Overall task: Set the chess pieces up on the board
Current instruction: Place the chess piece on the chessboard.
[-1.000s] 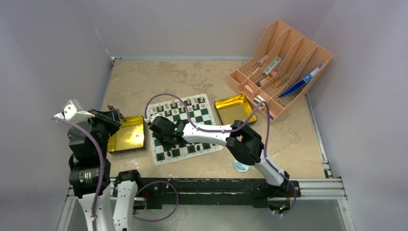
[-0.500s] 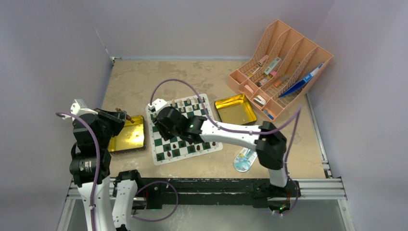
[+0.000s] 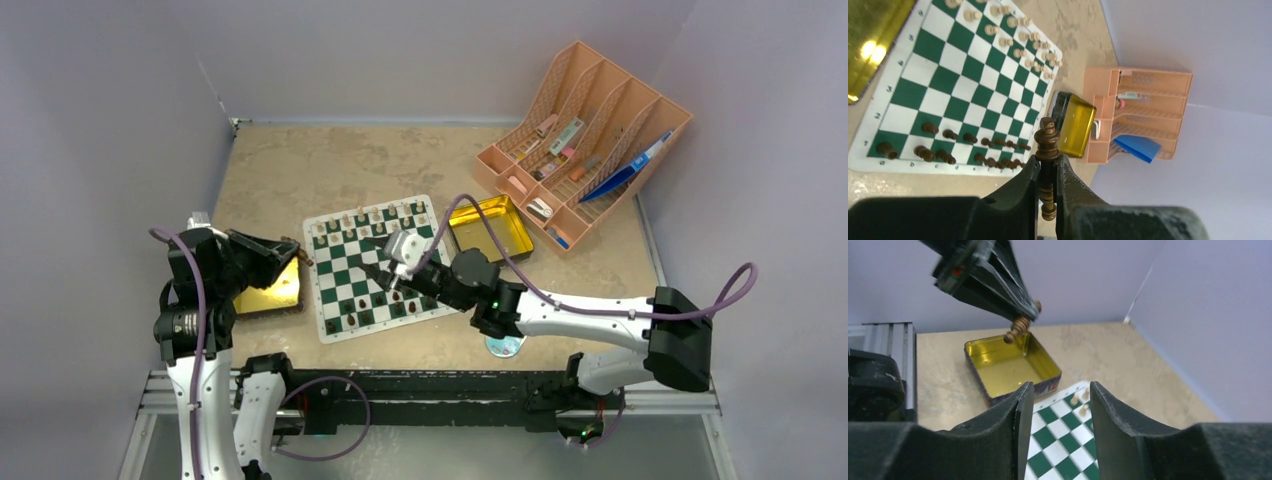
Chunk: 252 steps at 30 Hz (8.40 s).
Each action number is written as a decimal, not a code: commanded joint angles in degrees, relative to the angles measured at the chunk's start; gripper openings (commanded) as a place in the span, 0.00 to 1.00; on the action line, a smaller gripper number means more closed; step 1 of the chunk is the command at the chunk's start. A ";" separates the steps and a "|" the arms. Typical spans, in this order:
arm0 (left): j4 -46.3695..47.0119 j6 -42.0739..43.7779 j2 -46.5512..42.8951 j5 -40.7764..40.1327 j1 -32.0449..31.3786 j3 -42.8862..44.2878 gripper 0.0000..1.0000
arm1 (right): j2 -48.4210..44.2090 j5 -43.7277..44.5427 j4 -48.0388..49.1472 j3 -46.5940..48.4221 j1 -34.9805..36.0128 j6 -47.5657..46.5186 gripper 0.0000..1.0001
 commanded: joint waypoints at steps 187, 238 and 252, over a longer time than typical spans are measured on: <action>-6.87 5.32 -3.84 -29.33 -0.26 20.36 0.00 | 49.66 11.02 -43.38 44.31 3.85 28.54 0.27; 53.23 65.79 -7.53 54.00 -5.01 -26.74 0.00 | 4.67 -18.59 -45.52 31.10 -9.47 34.52 0.53; 54.67 66.74 -7.56 55.85 -5.01 -28.07 0.00 | 10.65 -19.55 -47.50 34.47 -9.38 33.13 0.41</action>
